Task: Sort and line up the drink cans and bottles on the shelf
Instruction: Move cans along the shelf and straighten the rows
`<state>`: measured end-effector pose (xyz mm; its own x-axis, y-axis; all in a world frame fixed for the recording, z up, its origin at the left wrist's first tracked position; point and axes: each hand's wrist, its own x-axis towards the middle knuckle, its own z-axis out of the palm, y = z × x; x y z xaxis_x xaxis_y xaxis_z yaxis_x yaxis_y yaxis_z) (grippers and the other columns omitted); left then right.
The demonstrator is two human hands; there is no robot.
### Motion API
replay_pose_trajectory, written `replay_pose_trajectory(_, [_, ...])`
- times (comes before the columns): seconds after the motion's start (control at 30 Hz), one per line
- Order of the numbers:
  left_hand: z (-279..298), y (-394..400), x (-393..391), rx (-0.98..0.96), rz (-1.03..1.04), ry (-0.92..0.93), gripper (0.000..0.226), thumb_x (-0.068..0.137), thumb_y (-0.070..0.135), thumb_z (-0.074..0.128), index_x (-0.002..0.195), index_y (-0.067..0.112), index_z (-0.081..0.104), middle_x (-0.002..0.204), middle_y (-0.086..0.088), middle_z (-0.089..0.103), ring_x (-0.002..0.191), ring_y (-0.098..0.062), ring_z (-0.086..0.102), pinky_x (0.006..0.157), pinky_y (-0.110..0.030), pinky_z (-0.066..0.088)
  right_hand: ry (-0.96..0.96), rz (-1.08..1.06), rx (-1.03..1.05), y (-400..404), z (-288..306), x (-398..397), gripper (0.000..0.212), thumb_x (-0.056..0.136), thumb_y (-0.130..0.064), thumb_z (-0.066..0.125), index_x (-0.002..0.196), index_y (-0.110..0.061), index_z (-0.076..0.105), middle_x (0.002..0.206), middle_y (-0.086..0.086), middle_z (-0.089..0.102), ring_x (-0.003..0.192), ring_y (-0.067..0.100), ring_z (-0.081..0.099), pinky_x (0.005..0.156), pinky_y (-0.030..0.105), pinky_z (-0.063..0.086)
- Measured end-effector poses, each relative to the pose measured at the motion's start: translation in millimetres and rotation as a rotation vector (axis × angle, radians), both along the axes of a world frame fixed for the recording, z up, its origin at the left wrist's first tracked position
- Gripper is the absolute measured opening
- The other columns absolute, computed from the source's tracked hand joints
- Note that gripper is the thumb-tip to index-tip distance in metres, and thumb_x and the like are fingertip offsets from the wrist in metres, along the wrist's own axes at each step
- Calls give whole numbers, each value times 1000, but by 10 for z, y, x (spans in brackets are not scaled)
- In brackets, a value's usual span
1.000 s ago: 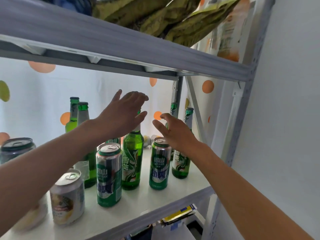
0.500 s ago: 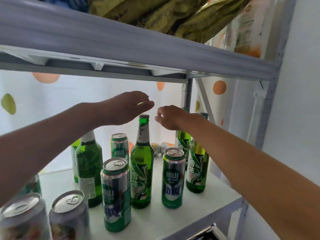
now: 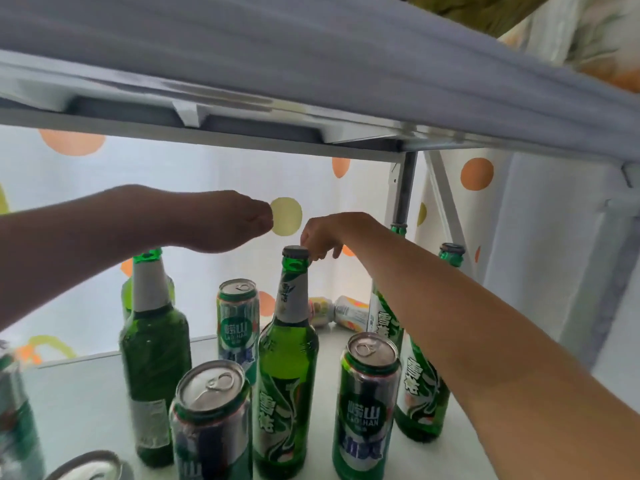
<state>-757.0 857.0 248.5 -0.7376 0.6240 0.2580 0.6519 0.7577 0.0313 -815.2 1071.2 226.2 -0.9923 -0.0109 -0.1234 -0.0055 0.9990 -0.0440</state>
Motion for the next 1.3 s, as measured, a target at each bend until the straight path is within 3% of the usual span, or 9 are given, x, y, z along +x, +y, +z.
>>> replay_pose_trajectory(0.13, [-46, 39, -108, -70, 54, 43, 52, 102, 40, 34, 150, 29, 19, 147, -3, 46, 124, -24, 51, 106, -38, 36, -215, -63, 17, 17, -114, -245, 33, 79, -29, 79, 102, -14, 61, 118, 7, 66, 111, 22, 65, 94, 47, 55])
replay_pose_trajectory(0.4, [-152, 87, -222, -169, 79, -31, 54, 103, 41, 33, 152, 33, 13, 152, 2, 40, 132, -21, 44, 110, -37, 31, -233, -95, 208, 25, -557, -404, 37, 90, -29, 66, 123, -13, 59, 122, 5, 63, 111, 26, 64, 92, 38, 53])
replay_pose_trajectory(0.53, [-182, 143, -213, -180, 90, -72, 50, 103, 43, 31, 150, 39, 17, 152, 3, 39, 134, -19, 41, 112, -39, 31, -279, -81, 276, -17, -636, -496, 54, 87, -35, 68, 136, -16, 54, 119, 5, 60, 110, 26, 62, 75, 33, 50])
replay_pose_trajectory(0.63, [-164, 180, -169, -154, 81, -69, 46, 103, 41, 32, 149, 39, 25, 151, 4, 40, 133, -19, 43, 111, -38, 32, -329, -61, 275, -31, -709, -565, 66, 85, -34, 67, 145, -16, 46, 146, 7, 49, 121, 27, 56, 88, 37, 50])
replay_pose_trajectory(0.83, [-146, 150, -94, -53, 48, -84, 34, 103, 35, 35, 134, 40, 46, 140, 12, 50, 120, -14, 49, 103, -31, 35, -475, 12, 423, -54, -940, -683, 62, 81, -28, 70, 138, -11, 55, 139, 9, 54, 122, 29, 57, 104, 45, 47])
replay_pose_trajectory(1.0, [-153, 137, -126, -62, 58, -50, 29, 102, 33, 38, 125, 39, 53, 133, 10, 54, 111, -13, 52, 97, -31, 37, -362, 28, 399, -69, -861, -641, 61, 64, -27, 83, 119, -10, 63, 131, 7, 60, 112, 27, 63, 98, 43, 52])
replay_pose_trajectory(1.1, [-155, 133, -143, -49, 41, -36, 26, 102, 33, 39, 119, 40, 56, 114, 15, 51, 85, -2, 49, 84, -27, 32, -340, 26, 449, -57, -875, -538, 57, 69, -35, 85, 118, -13, 65, 129, 4, 60, 107, 27, 64, 92, 40, 54])
replay_pose_trajectory(1.2, [-167, 127, -172, -32, 22, -27, 22, 101, 32, 41, 108, 44, 57, 102, 21, 47, 82, -1, 48, 81, -25, 32, -338, 20, 515, -57, -948, -483, 54, 76, -37, 82, 122, -14, 67, 130, 4, 62, 99, 23, 64, 66, 32, 50])
replay_pose_trajectory(1.3, [-161, 145, -176, 4, 0, -29, 19, 100, 33, 42, 97, 48, 54, 89, 27, 45, 76, 7, 46, 74, -23, 32, -405, 17, 549, -87, -956, -444, 48, 82, -36, 78, 124, -15, 66, 139, 5, 57, 105, 25, 62, 62, 31, 47])
